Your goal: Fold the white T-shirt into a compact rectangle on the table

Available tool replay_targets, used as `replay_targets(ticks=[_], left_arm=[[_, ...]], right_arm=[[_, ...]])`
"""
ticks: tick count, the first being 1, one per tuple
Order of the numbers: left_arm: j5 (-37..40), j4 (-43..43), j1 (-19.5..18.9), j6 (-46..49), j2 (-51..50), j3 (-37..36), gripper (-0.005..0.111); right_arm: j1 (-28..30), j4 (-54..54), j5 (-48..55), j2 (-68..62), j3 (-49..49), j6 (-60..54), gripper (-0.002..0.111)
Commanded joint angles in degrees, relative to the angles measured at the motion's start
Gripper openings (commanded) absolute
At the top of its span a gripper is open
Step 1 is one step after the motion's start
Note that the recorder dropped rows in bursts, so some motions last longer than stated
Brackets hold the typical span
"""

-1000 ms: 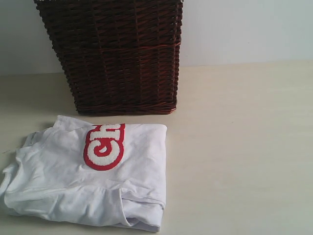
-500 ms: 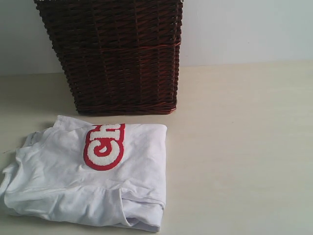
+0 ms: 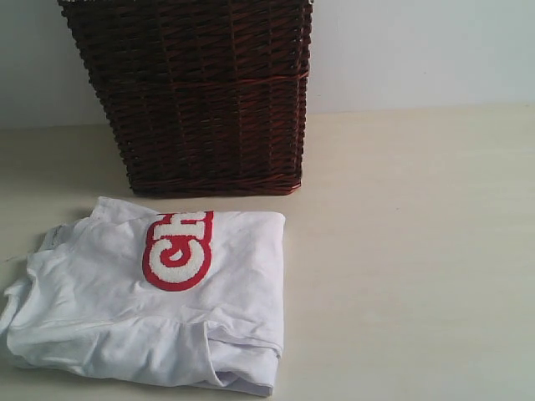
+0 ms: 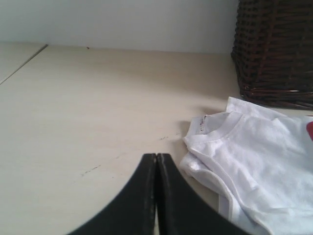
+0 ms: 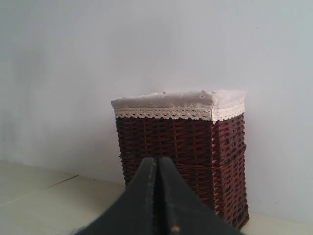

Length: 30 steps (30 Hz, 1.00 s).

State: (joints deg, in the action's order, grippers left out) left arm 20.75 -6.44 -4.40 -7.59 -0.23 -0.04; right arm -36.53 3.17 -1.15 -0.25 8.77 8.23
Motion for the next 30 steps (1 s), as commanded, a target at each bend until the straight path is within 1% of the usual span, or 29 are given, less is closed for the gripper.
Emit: replay_targets(ticks=[1,7,9,10,11,12,13,14,17,19,23,28,29,30], left_arm=[[-0.3,-0.2,-0.2,-0.1,0.2,0.0,0.0],[-0.3,-0.2,-0.2,-0.1,0.2,0.0,0.0],[-0.3,-0.2,-0.2,-0.1,0.2,0.0,0.0],[-0.3,-0.2,-0.2,-0.1,0.2,0.0,0.0],[-0.3,-0.2,-0.2,-0.1,0.2,0.0,0.0],[-0.3,-0.2,-0.2,-0.1,0.2,0.0,0.0],[-0.3,-0.2,-0.2,-0.1,0.2,0.0,0.0],[-0.3,-0.2,-0.2,-0.1,0.2,0.0,0.0],[-0.3,-0.2,-0.2,-0.1,0.2,0.0,0.0],[-0.3,-0.2,-0.2,-0.1,0.2,0.0,0.0],[-0.3,-0.2,-0.2,-0.1,0.2,0.0,0.0],[-0.3,-0.2,-0.2,-0.1,0.2,0.0,0.0],[-0.3,-0.2,-0.2,-0.1,0.2,0.0,0.0],[-0.3,-0.2,-0.2,-0.1,0.2,0.0,0.0]], right_arm=[[0.3,0.1,-0.2,0.2,-0.3,-0.1,0.0],[0.5,0.1,0.6,0.2,-0.3,-0.4,0.0],[3.8,0.2,1.9,0.2,-0.3,-0.9,0.0],[7.9,0.3,1.9,0.2,-0.3,-3.9,0.0],[10.5,0.3,1.7,0.2,-0.3,-4.2,0.0],[15.5,0.3,1.7,0.2,-0.3,-4.2,0.0],[18.4,0.4,1.7,0.2,-0.3,-4.3,0.0],[23.5,0.8,1.8,0.2,-0.3,-5.1,0.0],[30.8,4.8,2.7,0.2,-0.3,-5.2,0.0],[34.1,6.8,5.1,0.2,-0.3,-5.2,0.0],[36.3,7.4,11.4,0.2,-1.1,-5.4,0.0],[36.5,5.3,6.3,0.2,-8.6,-5.6,0.0],[36.5,4.8,5.3,0.2,-8.8,-5.4,0.0],[36.5,4.3,6.5,0.2,-8.8,-5.4,0.0]])
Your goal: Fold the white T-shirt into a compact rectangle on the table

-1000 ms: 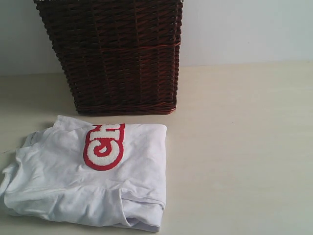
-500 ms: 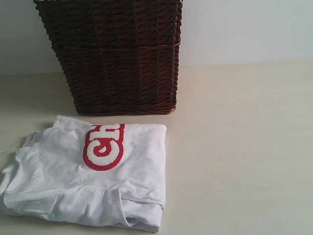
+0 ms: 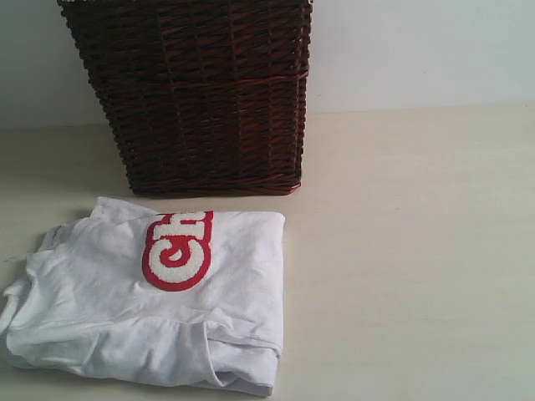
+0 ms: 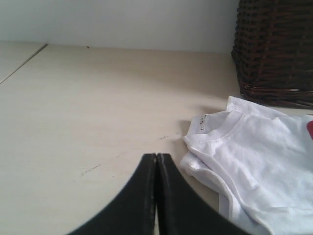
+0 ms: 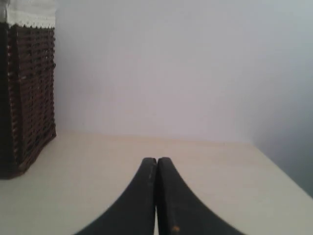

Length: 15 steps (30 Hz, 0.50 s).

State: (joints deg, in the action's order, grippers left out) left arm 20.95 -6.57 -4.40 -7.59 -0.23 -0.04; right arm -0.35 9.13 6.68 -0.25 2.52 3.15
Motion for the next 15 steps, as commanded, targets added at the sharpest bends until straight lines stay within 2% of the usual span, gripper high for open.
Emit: replay_targets(ticks=[1,8,15], left_arm=[[-0.5,-0.1,-0.2,-0.1,0.2,0.0,0.0],[-0.5,-0.1,-0.2,-0.1,0.2,0.0,0.0],[-0.5,-0.1,-0.2,-0.1,0.2,0.0,0.0]], right_arm=[[0.3,-2.4,2.5,0.2,-2.5,-0.3,0.0],[0.3,-6.6,8.3,0.2,-2.5,0.0,0.0],[0.3,-6.8,8.3,0.2,-2.5,0.1,0.0]])
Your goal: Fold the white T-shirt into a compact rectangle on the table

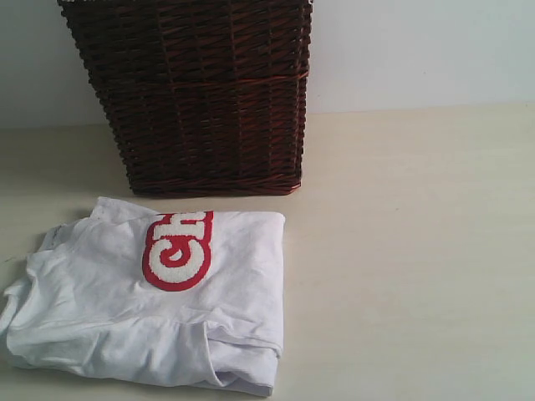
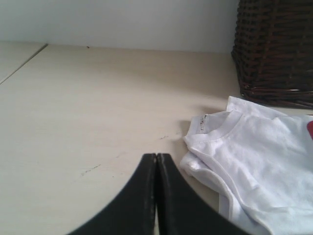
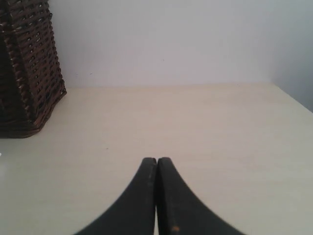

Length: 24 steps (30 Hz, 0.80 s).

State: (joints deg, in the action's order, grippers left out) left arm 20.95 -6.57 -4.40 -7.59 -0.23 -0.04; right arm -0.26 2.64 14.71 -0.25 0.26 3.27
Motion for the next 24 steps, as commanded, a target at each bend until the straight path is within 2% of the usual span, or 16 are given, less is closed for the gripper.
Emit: replay_targets(ticks=[1,24], left_arm=[[-0.5,-0.1,-0.2,-0.1,0.2,0.0,0.0],[-0.5,-0.1,-0.2,-0.1,0.2,0.0,0.0]], right_arm=[[0.3,-0.3,0.3,0.2,-0.3,0.0,0.0],[0.3,-0.8,0.3,0.2,-0.3,-0.1,0.0]])
